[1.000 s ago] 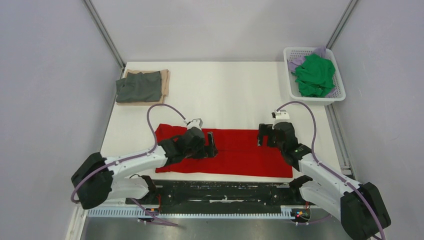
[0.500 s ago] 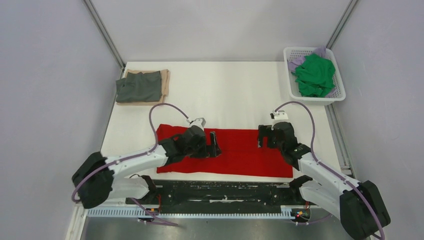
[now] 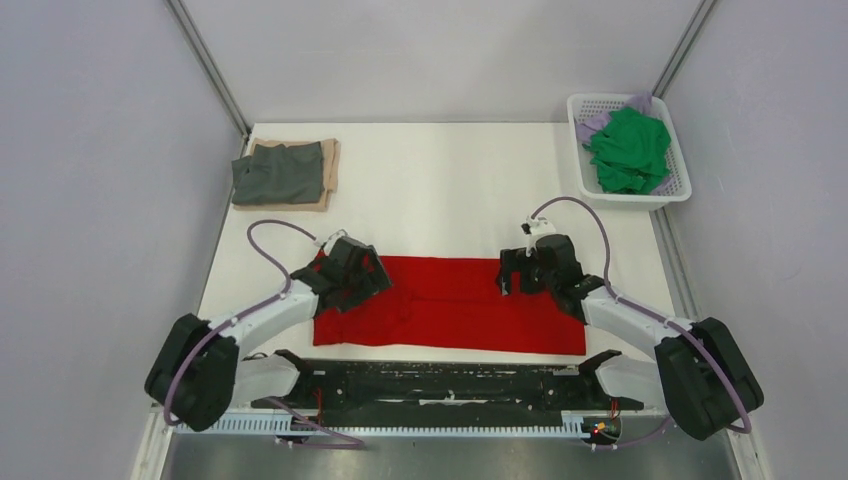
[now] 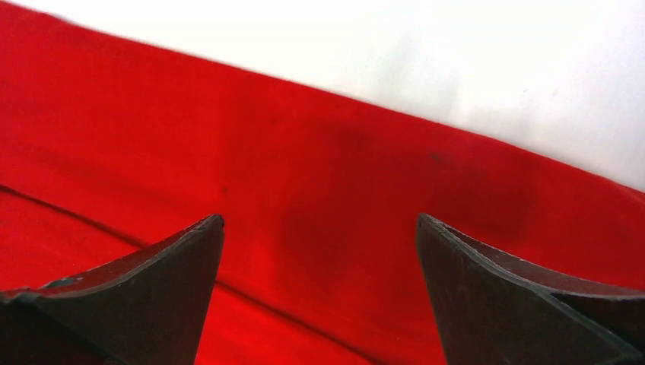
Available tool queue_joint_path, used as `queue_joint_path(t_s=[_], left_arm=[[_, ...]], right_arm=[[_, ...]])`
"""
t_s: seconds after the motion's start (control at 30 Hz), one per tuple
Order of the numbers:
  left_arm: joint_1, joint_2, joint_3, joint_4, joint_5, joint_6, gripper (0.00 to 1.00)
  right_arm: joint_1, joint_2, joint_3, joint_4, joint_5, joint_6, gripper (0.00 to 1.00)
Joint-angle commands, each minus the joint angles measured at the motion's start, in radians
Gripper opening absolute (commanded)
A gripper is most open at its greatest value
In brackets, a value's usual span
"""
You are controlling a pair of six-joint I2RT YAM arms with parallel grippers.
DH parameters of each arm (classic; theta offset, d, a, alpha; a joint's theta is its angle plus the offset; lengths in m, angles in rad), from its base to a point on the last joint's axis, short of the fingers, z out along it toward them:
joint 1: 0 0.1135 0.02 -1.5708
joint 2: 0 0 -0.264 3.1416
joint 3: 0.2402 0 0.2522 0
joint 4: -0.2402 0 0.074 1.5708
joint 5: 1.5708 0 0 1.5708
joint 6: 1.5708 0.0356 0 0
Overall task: Fold and stack the t-shirts
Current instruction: Fold the other side of the tshirt into a rectangle, then rotate the tshirt 90 degrees
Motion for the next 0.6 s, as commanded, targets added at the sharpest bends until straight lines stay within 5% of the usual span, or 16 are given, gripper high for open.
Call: queue_joint_path(t_s=[0.0,0.23,0.47,0.57], left_arm=[[0.109,0.224,0.062,0.137,0.044,-0.037,1.0],[0.158,0.651,0.459,0.099,-0.029,0.02,1.0],[0.16,1.215,1.193,-0.024,0.194,0.042,1.0],[0.16,1.488,1.635,-0.143,0.248,0.026,1.0]], right_arm=[[0.007,0.023,0.023,0.05,-0.072,0.003,0.98],[0.016,0.016,-0.052,0.034,-0.187,-0.003,0.98],[0.096,0.031,-0.114,0.094,-0.358,0.035,0.98],[0.163,0.088,-0.093,0.124,-0.392,0.045,0.98]])
